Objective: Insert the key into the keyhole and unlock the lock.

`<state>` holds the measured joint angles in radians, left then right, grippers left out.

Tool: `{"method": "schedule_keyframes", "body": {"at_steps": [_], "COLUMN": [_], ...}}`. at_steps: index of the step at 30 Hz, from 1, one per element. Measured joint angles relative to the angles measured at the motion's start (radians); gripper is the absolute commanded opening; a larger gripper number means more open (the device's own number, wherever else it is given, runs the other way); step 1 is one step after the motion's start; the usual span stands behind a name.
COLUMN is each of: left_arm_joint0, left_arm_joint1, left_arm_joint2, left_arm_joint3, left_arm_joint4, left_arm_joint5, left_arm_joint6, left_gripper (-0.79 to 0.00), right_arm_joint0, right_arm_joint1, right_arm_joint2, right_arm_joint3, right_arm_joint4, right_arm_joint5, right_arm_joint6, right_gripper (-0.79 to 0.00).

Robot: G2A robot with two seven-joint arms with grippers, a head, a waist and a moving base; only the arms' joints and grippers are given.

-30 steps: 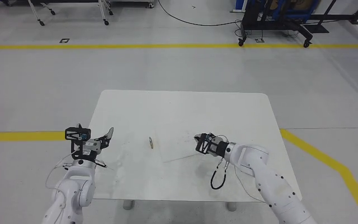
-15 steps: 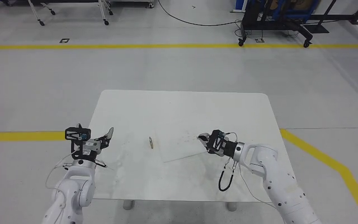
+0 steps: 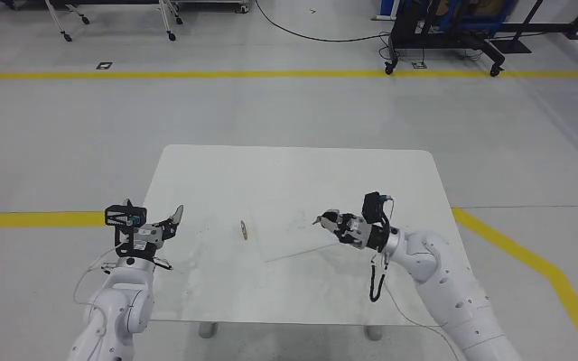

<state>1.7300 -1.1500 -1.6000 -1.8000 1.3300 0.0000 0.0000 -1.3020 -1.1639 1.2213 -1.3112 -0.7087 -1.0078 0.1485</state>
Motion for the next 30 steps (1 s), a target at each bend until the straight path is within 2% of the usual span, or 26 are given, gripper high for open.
{"method": "schedule_keyframes", "body": {"at_steps": [8, 10, 15, 19, 23, 26, 28, 30], "left_arm_joint0": [0.000, 0.000, 0.000, -0.015, -0.080, -0.165, -0.223, -0.232], "left_arm_joint1": [0.000, 0.000, 0.000, -0.005, -0.008, -0.010, -0.011, -0.011], "left_arm_joint2": [0.000, 0.000, 0.007, 0.076, 0.145, 0.197, 0.221, 0.224], "left_arm_joint3": [0.000, 0.000, -0.007, -0.076, -0.129, -0.091, -0.057, -0.051], "left_arm_joint4": [0.000, 0.000, -0.003, -0.049, -0.284, -0.547, -0.694, -0.780], "left_arm_joint5": [0.000, 0.000, -0.008, -0.107, -0.303, -0.436, -0.459, -0.456], "left_arm_joint6": [0.000, 0.000, 0.002, -0.042, -0.205, -0.378, -0.498, -0.568], "left_gripper": [0.000, 0.000, 0.000, 0.000, 0.000, 0.000, 0.000, 0.000], "right_arm_joint0": [0.088, 0.089, 0.088, 0.088, 0.088, 0.088, 0.088, 0.088], "right_arm_joint1": [0.015, 0.016, 0.015, 0.015, 0.015, 0.015, 0.016, 0.016], "right_arm_joint2": [-0.106, -0.106, -0.105, -0.105, -0.106, -0.106, -0.106, -0.106], "right_arm_joint3": [0.087, 0.086, 0.086, 0.086, 0.086, 0.086, 0.086, 0.086], "right_arm_joint4": [0.639, 0.708, 0.660, 0.662, 0.662, 0.662, 0.662, 0.662], "right_arm_joint5": [-0.004, -0.004, -0.005, -0.005, -0.005, -0.005, -0.005, -0.005], "right_arm_joint6": [0.294, 0.311, 0.296, 0.297, 0.297, 0.297, 0.297, 0.297], "right_gripper": [-0.785, -0.785, -0.785, -0.785, -0.785, -0.785, -0.785, -0.785]}}
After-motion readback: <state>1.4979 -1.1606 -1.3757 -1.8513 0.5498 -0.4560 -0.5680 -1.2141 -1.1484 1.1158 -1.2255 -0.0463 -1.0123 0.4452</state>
